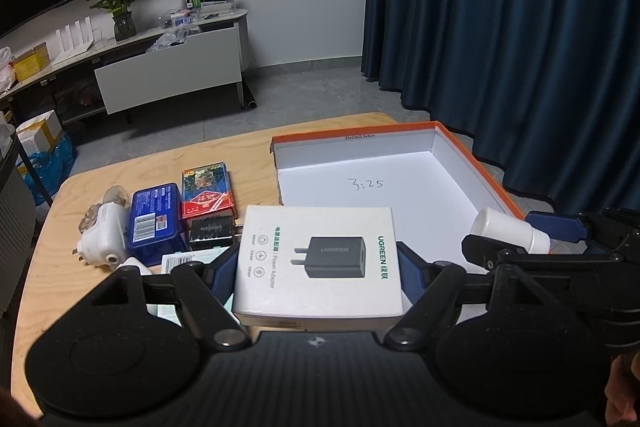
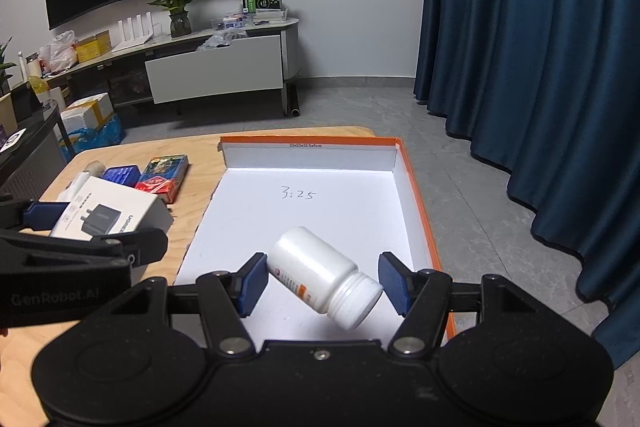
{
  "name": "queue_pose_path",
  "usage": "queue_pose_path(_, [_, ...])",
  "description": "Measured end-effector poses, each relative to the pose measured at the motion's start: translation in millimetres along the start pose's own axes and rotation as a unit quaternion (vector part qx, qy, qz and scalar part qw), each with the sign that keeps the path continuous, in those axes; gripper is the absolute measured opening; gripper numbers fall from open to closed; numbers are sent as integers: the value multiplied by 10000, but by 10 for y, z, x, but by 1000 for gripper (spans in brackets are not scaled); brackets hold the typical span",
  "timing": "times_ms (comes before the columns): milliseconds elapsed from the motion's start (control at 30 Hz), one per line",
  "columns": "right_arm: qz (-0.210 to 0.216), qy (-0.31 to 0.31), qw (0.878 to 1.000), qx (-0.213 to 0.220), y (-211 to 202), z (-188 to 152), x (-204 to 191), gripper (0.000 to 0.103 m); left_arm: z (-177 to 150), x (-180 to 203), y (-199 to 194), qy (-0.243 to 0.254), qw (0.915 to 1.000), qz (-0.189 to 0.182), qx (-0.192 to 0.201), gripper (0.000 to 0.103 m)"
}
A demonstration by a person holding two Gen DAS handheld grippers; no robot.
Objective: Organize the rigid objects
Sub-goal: 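Carry the pill bottle and charger box over the open white box with both grippers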
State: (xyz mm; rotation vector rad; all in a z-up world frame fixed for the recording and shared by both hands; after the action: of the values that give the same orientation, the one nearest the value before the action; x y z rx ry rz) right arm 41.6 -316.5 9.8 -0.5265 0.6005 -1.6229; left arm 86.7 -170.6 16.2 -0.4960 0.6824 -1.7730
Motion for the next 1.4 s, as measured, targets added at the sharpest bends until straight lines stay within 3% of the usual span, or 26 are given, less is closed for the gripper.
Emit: queue_pose_path(1400, [-162, -3, 9996, -227, 626, 419, 140, 74, 273, 62, 415, -15, 9999, -59, -159, 79])
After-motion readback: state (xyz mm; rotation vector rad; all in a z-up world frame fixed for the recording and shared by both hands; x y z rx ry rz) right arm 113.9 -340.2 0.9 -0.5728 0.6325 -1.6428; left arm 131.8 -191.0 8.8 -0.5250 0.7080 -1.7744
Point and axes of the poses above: each gripper's, at about its wrist camera, not at the fingertips, and y roughly the way its jaws point, x to its right, z to its top, the point moved 2 cm from there along y, roughly the way its jaws point, and after that the axes turned 2 degrees about -x, right-handed, at the moved point
